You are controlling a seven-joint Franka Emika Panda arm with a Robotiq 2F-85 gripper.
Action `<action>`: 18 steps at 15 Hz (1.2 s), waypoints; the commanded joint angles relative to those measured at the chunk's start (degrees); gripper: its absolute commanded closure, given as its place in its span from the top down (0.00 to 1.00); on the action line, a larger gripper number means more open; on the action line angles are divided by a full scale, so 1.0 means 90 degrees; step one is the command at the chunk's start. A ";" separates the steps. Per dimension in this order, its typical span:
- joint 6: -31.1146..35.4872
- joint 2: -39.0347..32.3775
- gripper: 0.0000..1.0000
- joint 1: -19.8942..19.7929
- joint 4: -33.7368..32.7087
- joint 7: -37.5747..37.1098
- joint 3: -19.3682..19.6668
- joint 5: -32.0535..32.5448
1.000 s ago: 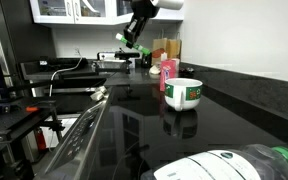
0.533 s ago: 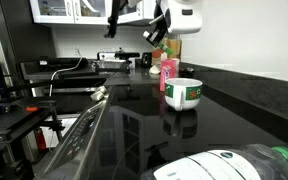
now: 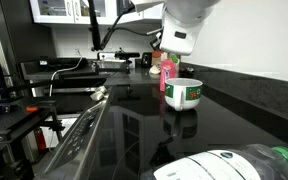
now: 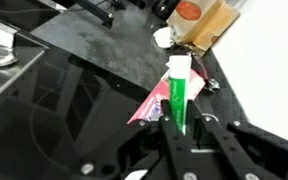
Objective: Pick up the marker and put it in the mug cup
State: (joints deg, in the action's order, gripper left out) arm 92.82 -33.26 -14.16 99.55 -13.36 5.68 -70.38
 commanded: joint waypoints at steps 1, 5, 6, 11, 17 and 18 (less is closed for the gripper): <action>-0.0200 -0.0123 0.05 -0.0061 -0.0018 -0.0476 0.0119 -0.0445; -0.0204 -0.0337 0.05 -0.0153 0.0021 -0.0499 0.0207 -0.0657; -0.0228 -0.0420 0.05 -0.0187 0.0011 -0.0441 0.0217 -0.0709; -0.0239 -0.0906 0.05 -0.0323 -0.0095 -0.0521 0.0236 -0.1007; -0.0165 -0.1106 0.58 -0.0323 -0.0139 -0.0360 0.0285 -0.1108; -0.0070 -0.1021 0.68 -0.0277 -0.0104 -0.0326 0.0323 -0.1056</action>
State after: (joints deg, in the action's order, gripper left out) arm 92.76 -43.09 -17.50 99.16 -16.08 7.42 -79.90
